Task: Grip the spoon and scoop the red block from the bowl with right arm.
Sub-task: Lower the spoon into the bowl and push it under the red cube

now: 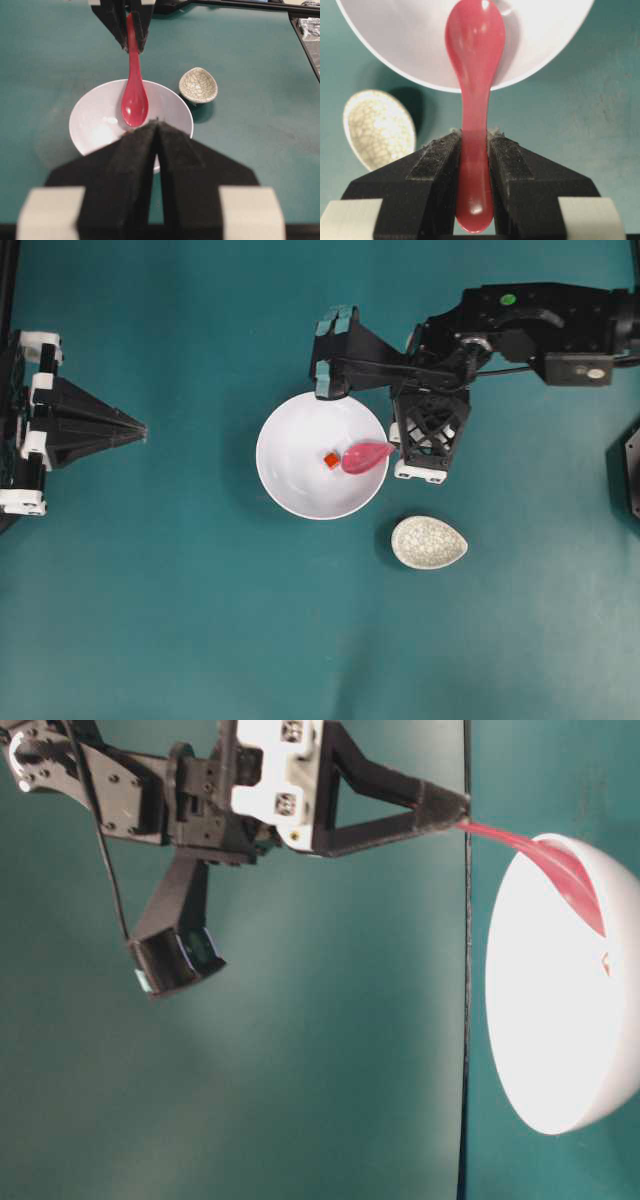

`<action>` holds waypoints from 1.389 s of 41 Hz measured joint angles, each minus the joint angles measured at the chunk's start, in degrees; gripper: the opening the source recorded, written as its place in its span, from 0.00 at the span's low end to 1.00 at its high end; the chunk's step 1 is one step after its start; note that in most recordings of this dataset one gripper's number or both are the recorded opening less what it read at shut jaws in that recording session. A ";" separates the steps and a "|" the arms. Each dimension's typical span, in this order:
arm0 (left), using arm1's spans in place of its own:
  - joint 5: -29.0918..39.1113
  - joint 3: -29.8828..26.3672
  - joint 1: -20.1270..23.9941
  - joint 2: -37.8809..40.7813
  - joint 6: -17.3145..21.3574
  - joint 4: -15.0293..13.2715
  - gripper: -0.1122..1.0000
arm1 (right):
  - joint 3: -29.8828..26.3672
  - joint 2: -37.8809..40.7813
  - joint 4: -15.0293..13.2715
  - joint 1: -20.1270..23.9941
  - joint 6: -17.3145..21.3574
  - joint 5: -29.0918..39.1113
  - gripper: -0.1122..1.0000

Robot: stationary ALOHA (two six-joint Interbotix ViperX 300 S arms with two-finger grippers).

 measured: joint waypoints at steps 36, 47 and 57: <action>0.09 0.00 0.00 0.09 0.35 0.00 0.10 | -3.52 5.10 0.09 0.97 -1.58 -8.61 0.30; 0.09 0.00 0.09 0.09 0.35 0.00 0.10 | -3.52 5.19 0.09 1.93 -1.49 -12.04 0.30; 0.09 0.00 0.00 0.09 0.35 0.00 0.10 | -1.58 4.75 0.18 1.93 -0.70 -14.94 0.30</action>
